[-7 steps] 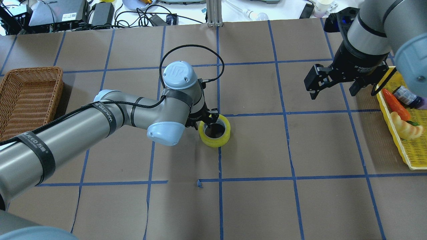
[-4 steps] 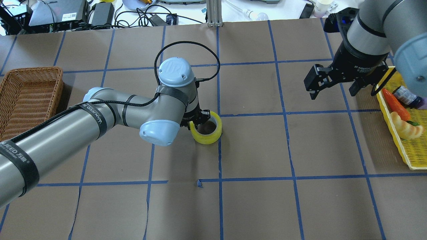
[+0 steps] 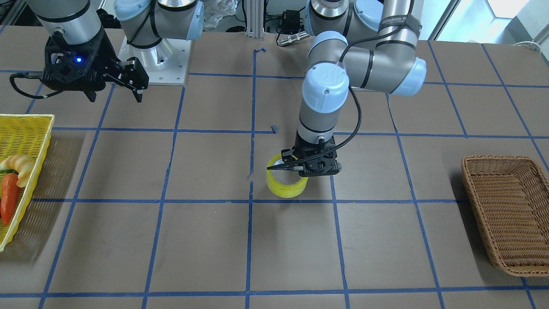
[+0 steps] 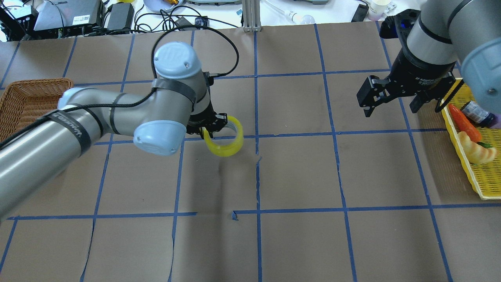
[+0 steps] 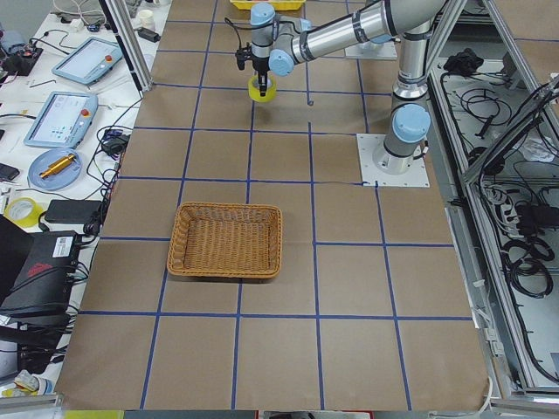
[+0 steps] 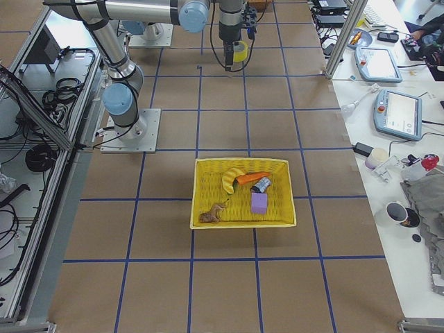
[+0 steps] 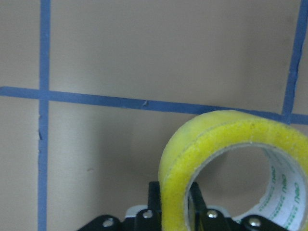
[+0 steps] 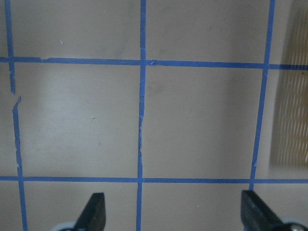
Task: Transfer tape with both arms
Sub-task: 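Lift the tape roll with the left gripper and carry it over the wicker basket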
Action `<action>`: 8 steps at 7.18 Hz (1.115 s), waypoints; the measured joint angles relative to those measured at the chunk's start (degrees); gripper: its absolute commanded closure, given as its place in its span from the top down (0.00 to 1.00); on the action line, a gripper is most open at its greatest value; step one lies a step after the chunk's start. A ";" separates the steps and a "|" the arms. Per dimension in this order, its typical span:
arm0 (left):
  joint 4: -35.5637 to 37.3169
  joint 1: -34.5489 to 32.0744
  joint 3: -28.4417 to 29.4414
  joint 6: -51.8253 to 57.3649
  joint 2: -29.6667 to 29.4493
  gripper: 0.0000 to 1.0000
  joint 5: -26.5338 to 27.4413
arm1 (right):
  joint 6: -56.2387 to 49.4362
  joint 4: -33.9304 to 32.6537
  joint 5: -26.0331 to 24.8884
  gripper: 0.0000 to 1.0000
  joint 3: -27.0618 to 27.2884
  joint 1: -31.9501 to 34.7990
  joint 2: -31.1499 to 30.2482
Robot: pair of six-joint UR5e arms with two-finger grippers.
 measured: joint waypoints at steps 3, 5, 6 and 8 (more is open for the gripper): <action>-19.34 14.36 14.24 21.39 0.98 0.00 -4.10 | 0.00 -0.06 -0.10 1.00 0.08 0.00 0.06; -19.99 27.04 17.96 36.15 -2.71 0.00 -3.66 | 0.00 -0.01 -0.11 1.00 0.12 0.00 0.10; -17.98 33.16 19.69 42.96 -5.02 0.00 -2.58 | 0.00 0.00 -0.11 1.00 0.11 0.00 0.13; -13.99 42.19 24.10 53.82 -10.26 0.00 -1.23 | -0.08 0.00 0.01 1.00 0.11 0.00 0.15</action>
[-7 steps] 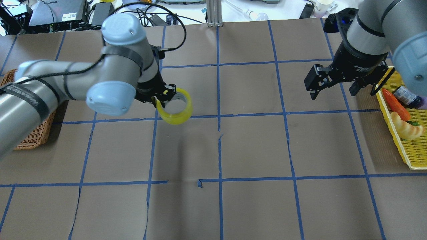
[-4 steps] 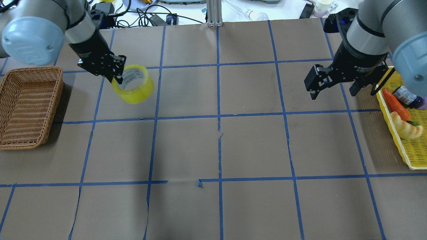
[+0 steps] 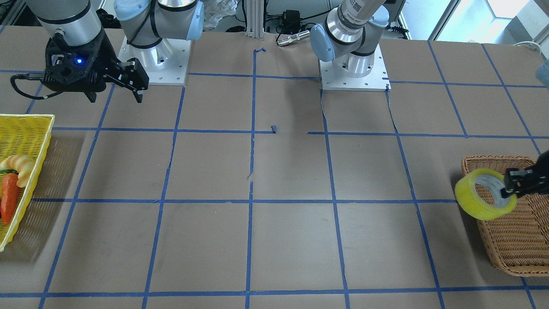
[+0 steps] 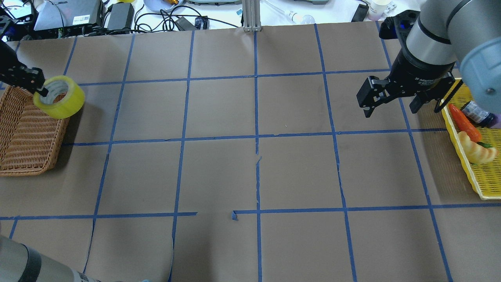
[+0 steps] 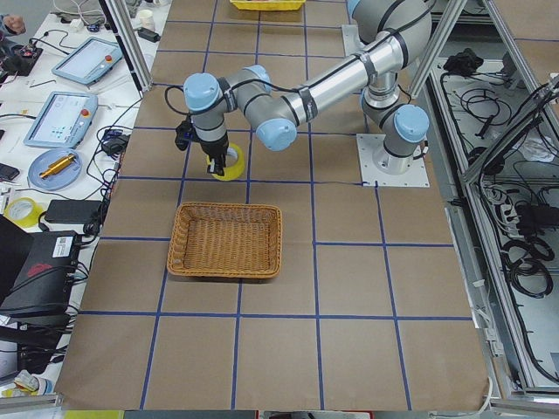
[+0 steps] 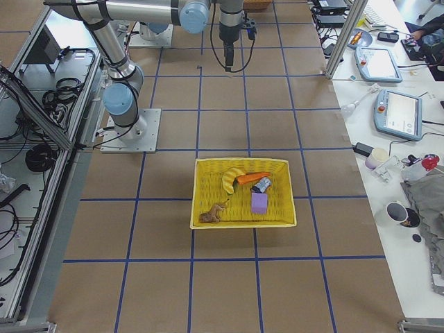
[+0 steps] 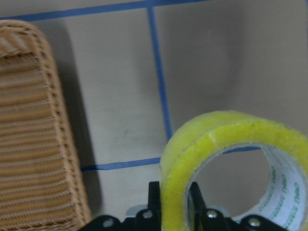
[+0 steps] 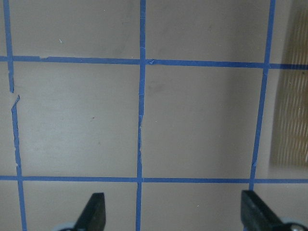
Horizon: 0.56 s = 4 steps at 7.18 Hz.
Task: Transfer tape with both arms
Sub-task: 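Lift the tape roll with the left gripper and carry it over the wicker basket, then lower the tape roll into the wicker basket and open the left gripper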
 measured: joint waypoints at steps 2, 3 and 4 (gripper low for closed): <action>2.74 4.63 6.44 8.31 -6.79 0.00 2.50 | -0.17 -0.01 0.10 1.00 0.00 -0.03 0.00; 3.63 6.49 8.71 11.67 -10.02 0.00 2.58 | -0.15 -0.04 0.19 1.00 -0.01 -0.04 0.00; 4.76 7.61 9.38 13.59 -12.45 0.00 1.23 | -0.17 -0.02 0.17 1.00 0.00 -0.06 0.01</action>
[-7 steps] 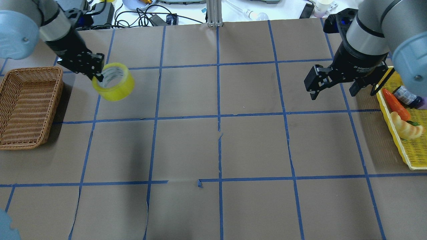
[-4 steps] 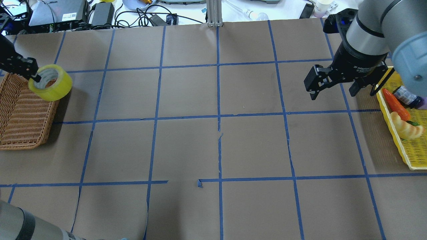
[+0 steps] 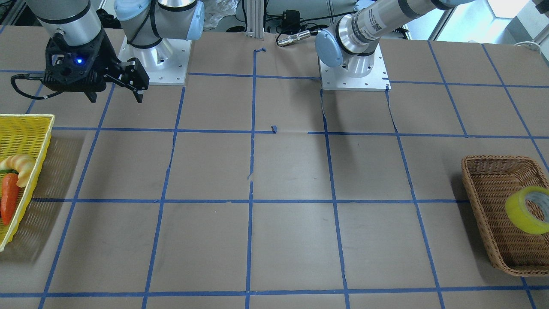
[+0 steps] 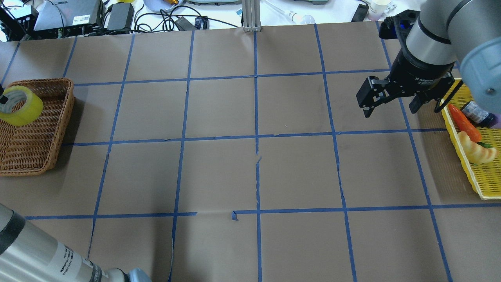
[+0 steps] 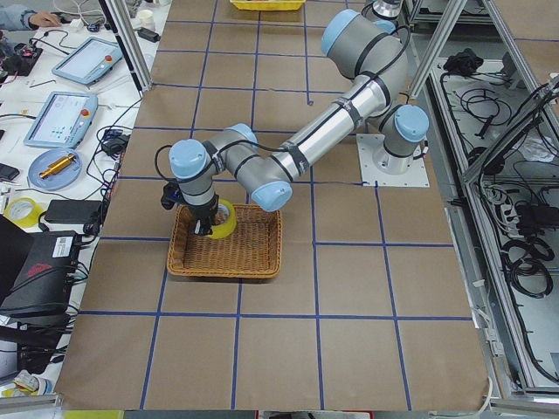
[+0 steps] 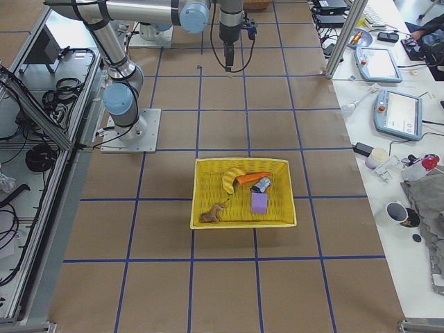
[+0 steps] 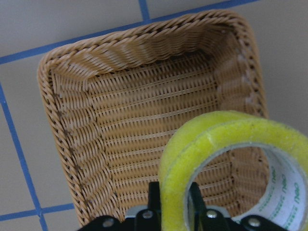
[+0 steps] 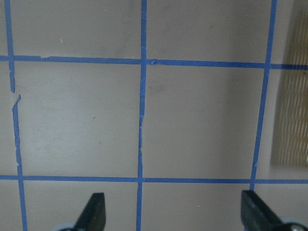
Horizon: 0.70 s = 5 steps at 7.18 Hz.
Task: Transfer tape with both arms
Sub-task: 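Lower the tape roll into the wicker basket and open the left gripper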
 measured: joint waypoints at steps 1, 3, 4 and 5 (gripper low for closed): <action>1.24 0.56 -0.64 1.03 -1.55 0.00 -2.50 | -0.13 0.00 0.08 1.00 0.01 -0.01 0.00; 4.91 1.01 -3.74 2.36 -2.46 0.70 -4.28 | -0.26 -0.05 0.34 1.00 -0.01 0.03 0.00; 7.21 1.07 -5.12 2.75 -2.42 0.85 -4.38 | -0.27 -0.06 0.41 1.00 -0.02 0.05 0.02; 8.11 1.09 -5.78 2.84 -2.14 0.89 -4.45 | -0.28 -0.11 0.47 1.00 -0.02 0.04 0.11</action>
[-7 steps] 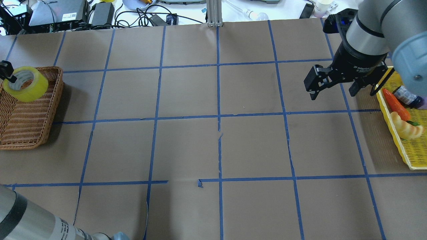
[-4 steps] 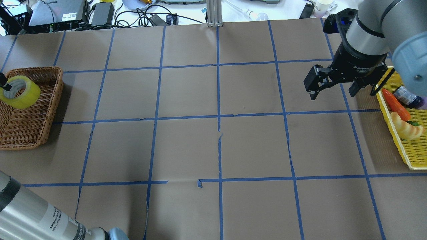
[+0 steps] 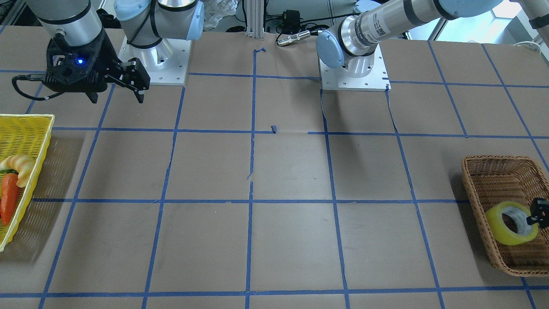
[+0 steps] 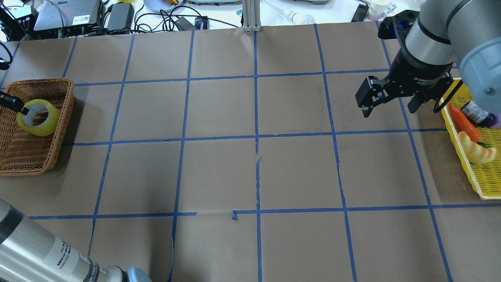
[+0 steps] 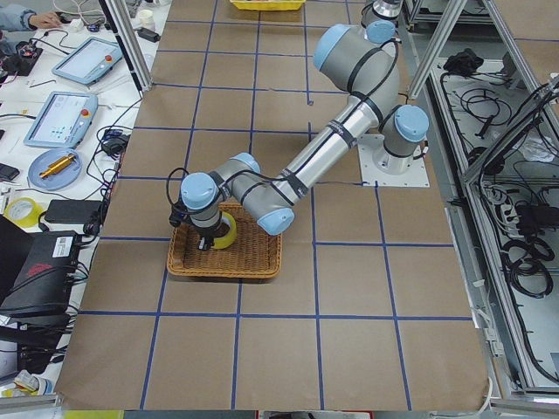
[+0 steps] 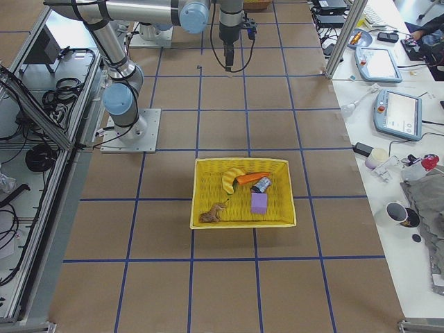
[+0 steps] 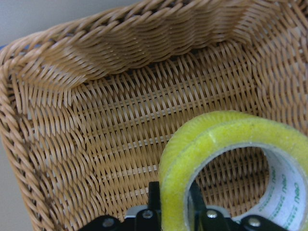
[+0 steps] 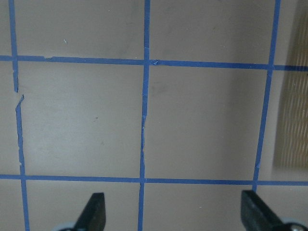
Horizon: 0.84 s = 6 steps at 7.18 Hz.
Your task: Transfer tape with both arms
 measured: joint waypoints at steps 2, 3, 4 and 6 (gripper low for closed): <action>-2.22 -0.38 -0.18 -0.35 1.76 0.90 0.06 | 0.36 -0.19 -0.12 1.00 -0.27 -0.11 0.04; -6.32 -1.44 0.13 -1.98 3.87 0.90 0.13 | 0.46 -0.29 -0.42 1.00 -0.40 -0.22 0.03; -13.00 -4.28 0.57 -7.37 7.64 0.90 0.17 | 0.50 -0.69 -0.30 1.00 -0.56 -0.36 0.04; -23.46 -13.65 -0.03 -22.90 15.97 0.90 0.12 | 0.47 -1.70 1.22 1.00 -0.83 -0.41 0.04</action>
